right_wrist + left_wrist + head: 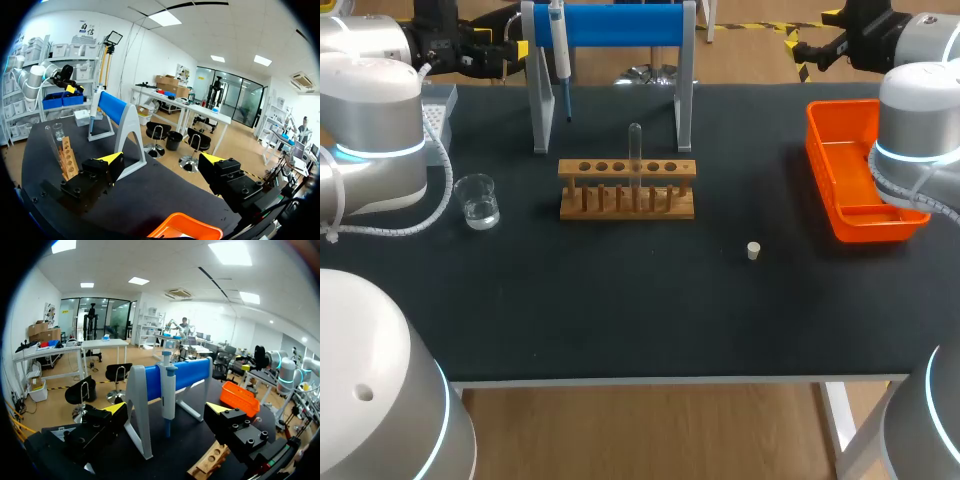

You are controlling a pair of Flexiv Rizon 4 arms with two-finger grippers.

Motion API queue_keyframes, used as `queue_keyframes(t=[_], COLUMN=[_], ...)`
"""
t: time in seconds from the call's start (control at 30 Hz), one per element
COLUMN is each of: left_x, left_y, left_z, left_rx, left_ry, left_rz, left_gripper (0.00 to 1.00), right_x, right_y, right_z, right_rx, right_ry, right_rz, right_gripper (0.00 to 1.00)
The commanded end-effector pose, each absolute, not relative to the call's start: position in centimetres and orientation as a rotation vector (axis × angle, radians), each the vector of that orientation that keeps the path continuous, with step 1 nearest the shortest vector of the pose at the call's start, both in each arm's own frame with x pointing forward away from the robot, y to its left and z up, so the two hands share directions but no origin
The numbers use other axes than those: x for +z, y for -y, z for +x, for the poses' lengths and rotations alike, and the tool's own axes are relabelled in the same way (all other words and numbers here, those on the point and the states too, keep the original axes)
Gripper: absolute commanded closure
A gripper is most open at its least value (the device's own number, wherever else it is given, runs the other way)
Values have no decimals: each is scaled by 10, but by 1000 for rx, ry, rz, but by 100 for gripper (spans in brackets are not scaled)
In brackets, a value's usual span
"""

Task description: Invert the test tube, pick up the pipette, mount the tip to pipette, aspirate from beaker and dispense into the tube, eject the tip, return the pipette, and cap with the stopper.

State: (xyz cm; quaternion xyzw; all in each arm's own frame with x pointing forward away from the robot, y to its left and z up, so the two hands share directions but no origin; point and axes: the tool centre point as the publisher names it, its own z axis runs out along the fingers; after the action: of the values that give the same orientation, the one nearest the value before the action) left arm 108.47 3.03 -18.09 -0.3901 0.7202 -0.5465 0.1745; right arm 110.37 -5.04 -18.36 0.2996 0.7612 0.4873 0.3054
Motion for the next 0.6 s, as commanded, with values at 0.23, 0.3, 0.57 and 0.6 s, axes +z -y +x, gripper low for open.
queue_keyframes(t=[0.23, 0.3, 0.57, 0.6], left_x=[-181, -181, -181, -181], left_y=[-30, -30, -30, -30], left_z=[1084, 1084, 1084, 1084], left_rx=[-1547, -1547, -1547, -1547], left_ry=[-2038, -2038, -2038, -2038], left_rz=[-1106, -1106, -1106, -1106], left_gripper=[0, 0, 0, 0], right_x=[-184, -184, -182, -181], right_y=[51, 51, 46, 44], right_z=[1104, 1104, 1086, 1079], right_rx=[1292, 1292, 1315, 1326], right_ry=[-2015, -2015, -2013, -2012], right_rz=[792, 792, 769, 756], right_gripper=[0, 0, 0, 0])
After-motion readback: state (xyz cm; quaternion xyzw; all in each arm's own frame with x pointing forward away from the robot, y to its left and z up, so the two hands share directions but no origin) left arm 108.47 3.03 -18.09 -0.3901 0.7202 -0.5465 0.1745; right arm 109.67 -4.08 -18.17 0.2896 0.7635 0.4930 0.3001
